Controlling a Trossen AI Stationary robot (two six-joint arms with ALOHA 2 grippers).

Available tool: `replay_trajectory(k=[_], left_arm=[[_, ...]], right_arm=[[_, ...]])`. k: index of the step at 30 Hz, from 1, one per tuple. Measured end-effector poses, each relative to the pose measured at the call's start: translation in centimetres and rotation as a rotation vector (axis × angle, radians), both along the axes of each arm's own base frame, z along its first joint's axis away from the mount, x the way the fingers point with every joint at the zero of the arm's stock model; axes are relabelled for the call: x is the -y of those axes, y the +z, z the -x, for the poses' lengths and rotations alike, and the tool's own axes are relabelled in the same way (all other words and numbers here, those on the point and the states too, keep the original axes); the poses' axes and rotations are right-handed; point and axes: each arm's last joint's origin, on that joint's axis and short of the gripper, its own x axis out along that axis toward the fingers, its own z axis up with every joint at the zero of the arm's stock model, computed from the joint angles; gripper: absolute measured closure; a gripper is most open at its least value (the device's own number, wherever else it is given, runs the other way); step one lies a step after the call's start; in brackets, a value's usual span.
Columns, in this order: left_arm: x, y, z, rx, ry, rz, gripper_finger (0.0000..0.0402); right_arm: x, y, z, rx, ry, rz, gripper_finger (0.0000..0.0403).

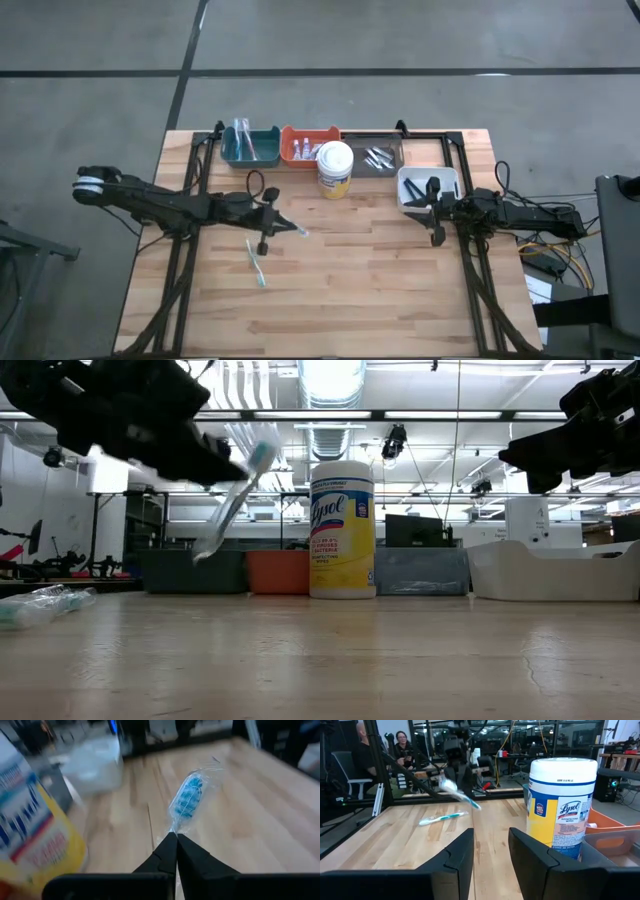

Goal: Pick & Place Travel size toiletries
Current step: Put the blue toothbrush into the blue bin

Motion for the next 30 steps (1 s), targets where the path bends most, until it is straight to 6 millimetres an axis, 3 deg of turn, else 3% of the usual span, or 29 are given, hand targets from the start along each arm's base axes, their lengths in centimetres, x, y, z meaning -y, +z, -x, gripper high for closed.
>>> replay_trajectory(k=[18,30], left_arm=[[-0.2,2.6,-0.4,0.269,0.029,0.05,0.039],[-3.1,3.2,-0.4,0.331,0.185,0.046,0.039]], right_arm=[[0.0,0.0,0.0,0.0,0.0,0.0,0.0273],[0.0,0.0,0.0,0.0,0.0,-0.001,0.0273]])
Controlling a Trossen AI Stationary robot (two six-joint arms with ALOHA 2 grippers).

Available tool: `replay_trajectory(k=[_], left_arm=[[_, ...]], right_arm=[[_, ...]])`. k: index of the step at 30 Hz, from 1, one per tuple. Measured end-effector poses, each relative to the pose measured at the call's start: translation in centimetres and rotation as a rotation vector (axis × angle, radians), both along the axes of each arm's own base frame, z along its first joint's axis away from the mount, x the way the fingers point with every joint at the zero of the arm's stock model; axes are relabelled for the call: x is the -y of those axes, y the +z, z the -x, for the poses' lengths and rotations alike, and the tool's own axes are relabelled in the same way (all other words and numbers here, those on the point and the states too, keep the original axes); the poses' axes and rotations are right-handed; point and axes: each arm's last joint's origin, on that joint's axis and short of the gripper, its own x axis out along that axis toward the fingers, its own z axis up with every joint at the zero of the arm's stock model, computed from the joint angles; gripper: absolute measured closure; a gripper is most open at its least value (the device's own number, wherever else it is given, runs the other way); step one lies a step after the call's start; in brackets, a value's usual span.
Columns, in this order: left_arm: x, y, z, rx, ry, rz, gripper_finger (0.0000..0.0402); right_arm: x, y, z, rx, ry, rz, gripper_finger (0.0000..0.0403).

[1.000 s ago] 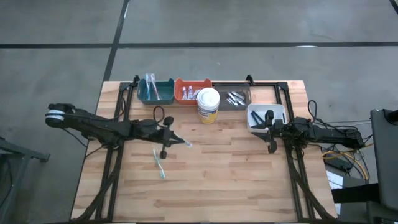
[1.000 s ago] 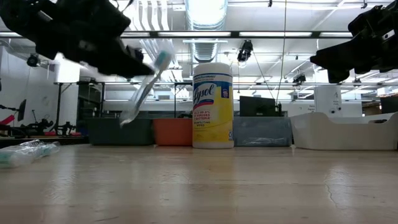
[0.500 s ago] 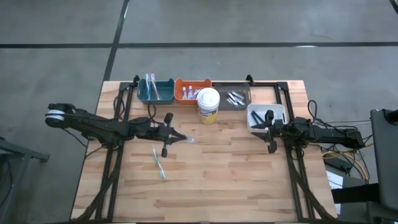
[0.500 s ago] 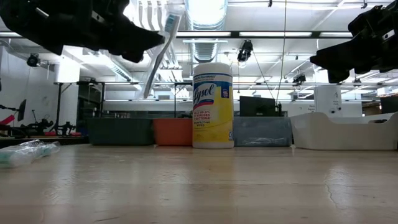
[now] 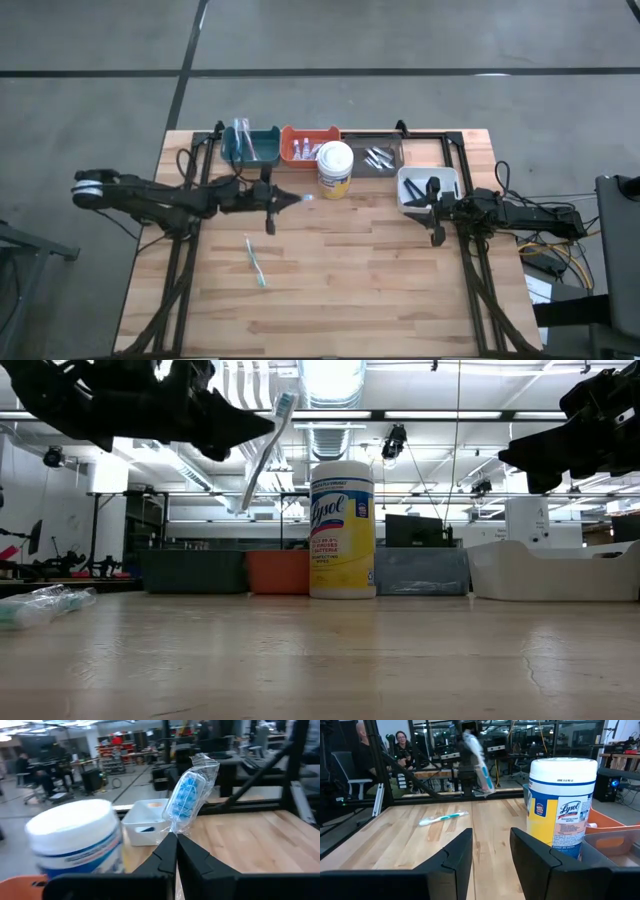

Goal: Pick & Place Travel size toiletries
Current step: Put the blue toothbrush into the blue bin

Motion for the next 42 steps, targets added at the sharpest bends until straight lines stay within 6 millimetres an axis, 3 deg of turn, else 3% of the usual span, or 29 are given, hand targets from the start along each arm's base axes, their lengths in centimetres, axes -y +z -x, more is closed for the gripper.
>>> replay_trajectory(k=[15,29,35,42], left_arm=[[-6.3,0.8,1.5,0.08,0.284,0.012,0.039],[-13.3,1.4,5.8,0.122,0.643,-0.011,0.039],[-14.9,1.7,7.4,0.16,0.739,-0.012,0.039],[-15.6,2.0,8.0,0.172,0.778,-0.02,0.039]], right_arm=[[0.0,0.0,0.0,0.0,0.0,0.0,0.0273],[0.0,0.0,0.0,0.0,0.0,0.0,0.0273],[0.0,0.0,0.0,0.0,0.0,0.001,0.0273],[0.0,0.0,0.0,0.0,0.0,0.0,0.0273]])
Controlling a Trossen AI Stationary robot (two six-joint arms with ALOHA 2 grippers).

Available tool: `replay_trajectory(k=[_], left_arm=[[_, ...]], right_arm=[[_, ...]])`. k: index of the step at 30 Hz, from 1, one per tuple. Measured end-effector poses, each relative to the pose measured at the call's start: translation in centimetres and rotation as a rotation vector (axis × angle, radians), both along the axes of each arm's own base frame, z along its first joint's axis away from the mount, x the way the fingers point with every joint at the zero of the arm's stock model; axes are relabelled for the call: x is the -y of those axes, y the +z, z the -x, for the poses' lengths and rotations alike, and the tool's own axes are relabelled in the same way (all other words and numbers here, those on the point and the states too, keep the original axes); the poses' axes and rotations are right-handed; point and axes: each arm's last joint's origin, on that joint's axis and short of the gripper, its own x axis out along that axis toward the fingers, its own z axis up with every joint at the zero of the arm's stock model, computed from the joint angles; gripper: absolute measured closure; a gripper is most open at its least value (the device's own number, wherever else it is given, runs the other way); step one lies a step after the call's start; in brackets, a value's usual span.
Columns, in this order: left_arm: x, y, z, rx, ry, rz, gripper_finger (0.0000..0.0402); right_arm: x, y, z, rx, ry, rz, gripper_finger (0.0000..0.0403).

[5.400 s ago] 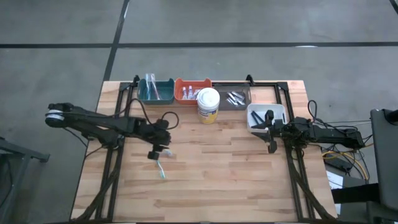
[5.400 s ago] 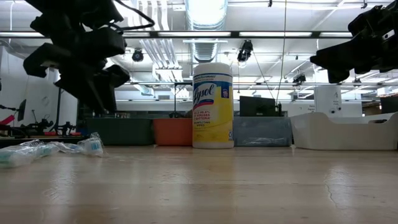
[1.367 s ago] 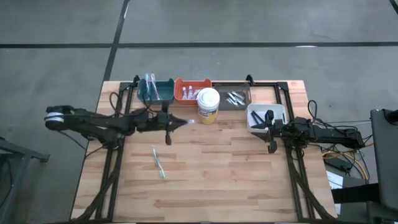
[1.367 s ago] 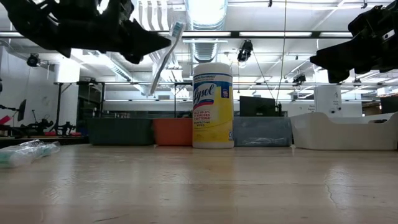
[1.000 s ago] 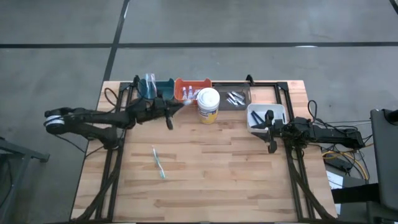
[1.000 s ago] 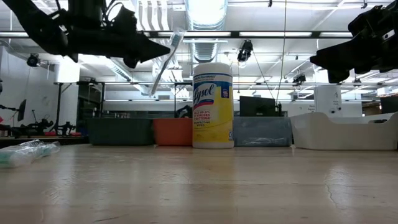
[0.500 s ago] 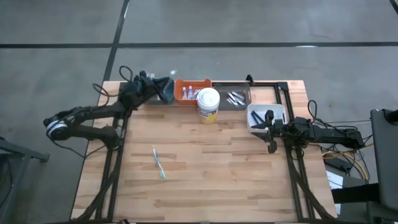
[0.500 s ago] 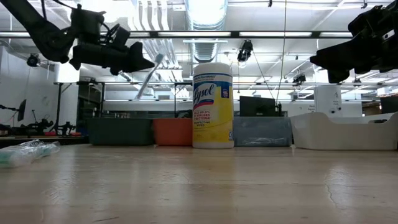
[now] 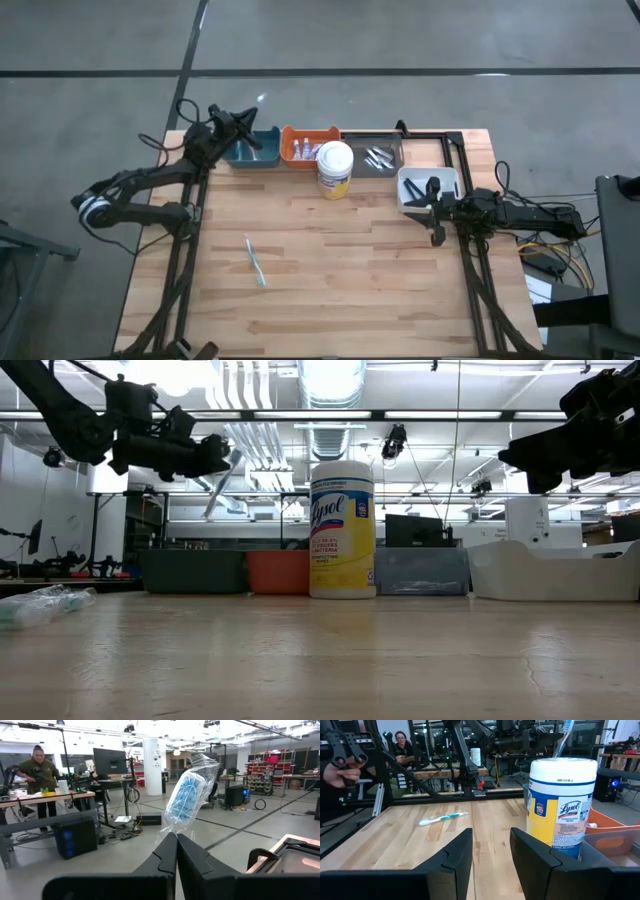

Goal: Pick & Place Travel size toiletries
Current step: Put the blue toothbrush into the blue bin

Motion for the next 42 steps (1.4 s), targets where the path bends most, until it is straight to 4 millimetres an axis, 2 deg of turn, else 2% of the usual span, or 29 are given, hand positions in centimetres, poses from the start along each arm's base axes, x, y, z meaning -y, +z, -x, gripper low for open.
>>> replay_trajectory(k=[6,11,17,24,32,42], left_arm=[[-0.8,0.0,-0.7,-0.011,-0.001,0.014,0.039],[-2.2,-1.2,-1.8,-0.038,0.0,0.078,0.039],[-4.1,-2.7,-2.6,-0.027,0.11,0.172,0.039],[-5.9,-4.5,-2.3,0.029,0.182,0.316,0.039],[-6.9,-6.8,-1.7,0.062,0.227,0.478,0.039],[-7.1,-7.7,-1.2,0.15,0.293,0.596,0.039]], right_arm=[[0.0,0.0,0.0,0.0,0.0,0.001,0.0273],[0.0,0.0,0.0,0.0,0.0,0.001,0.0273],[0.0,0.0,0.0,0.0,0.0,0.001,0.0273],[0.0,0.0,0.0,0.0,0.0,0.0,0.0273],[0.0,0.0,0.0,0.0,0.0,0.001,0.0273],[0.0,0.0,0.0,0.0,0.0,0.0,0.0273]])
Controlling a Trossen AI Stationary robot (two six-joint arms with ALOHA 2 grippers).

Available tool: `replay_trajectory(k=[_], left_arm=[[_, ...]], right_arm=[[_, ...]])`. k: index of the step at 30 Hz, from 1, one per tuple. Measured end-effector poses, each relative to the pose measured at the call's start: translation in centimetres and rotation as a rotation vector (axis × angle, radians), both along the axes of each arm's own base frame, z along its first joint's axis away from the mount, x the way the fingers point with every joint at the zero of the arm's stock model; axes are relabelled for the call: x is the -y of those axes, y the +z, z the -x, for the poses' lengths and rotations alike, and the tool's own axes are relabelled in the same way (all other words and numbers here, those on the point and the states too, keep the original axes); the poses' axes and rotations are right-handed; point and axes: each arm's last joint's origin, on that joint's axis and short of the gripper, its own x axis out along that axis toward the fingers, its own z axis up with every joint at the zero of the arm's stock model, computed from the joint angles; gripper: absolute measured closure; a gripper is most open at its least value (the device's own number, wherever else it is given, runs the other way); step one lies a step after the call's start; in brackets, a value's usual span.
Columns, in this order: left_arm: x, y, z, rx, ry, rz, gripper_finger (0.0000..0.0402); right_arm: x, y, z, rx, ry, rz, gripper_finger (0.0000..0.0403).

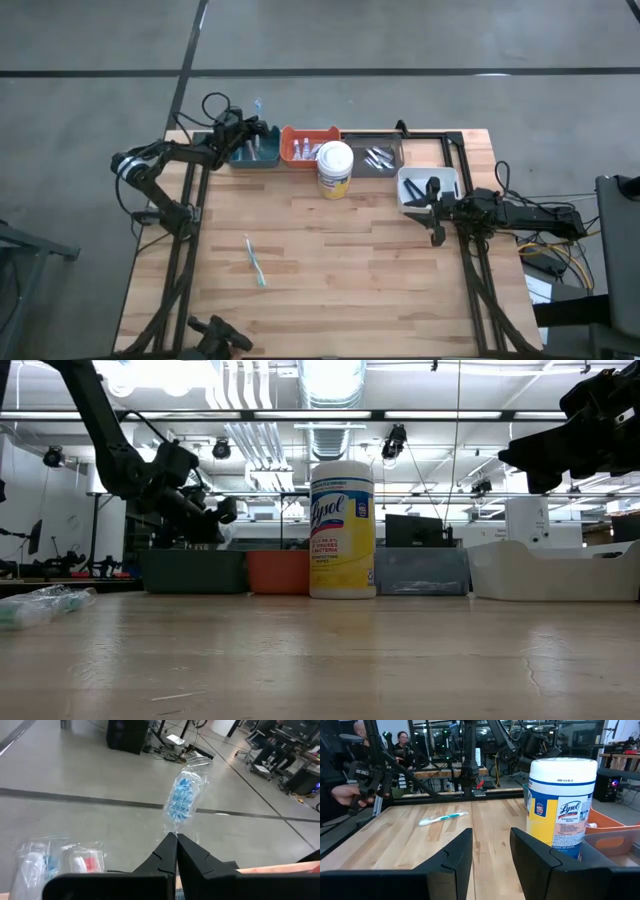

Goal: Pick & Place Travel size toiletries
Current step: Put the blue toothbrush into the blue bin, then put the green toothbrush into the blue bin

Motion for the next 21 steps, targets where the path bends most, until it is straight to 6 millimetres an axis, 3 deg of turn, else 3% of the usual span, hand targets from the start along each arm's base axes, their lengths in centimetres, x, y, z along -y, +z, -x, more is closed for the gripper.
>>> replay_trajectory(k=[10,21], left_arm=[[0.15,-0.5,0.08,-0.019,0.001,0.052,0.0385],[0.21,-0.39,0.1,0.008,0.008,0.063,0.0299]], right_arm=[[0.0,0.0,0.0,0.0,0.0,0.0,0.0273],[0.0,0.01,0.0,0.0,0.0,0.0,0.0273]])
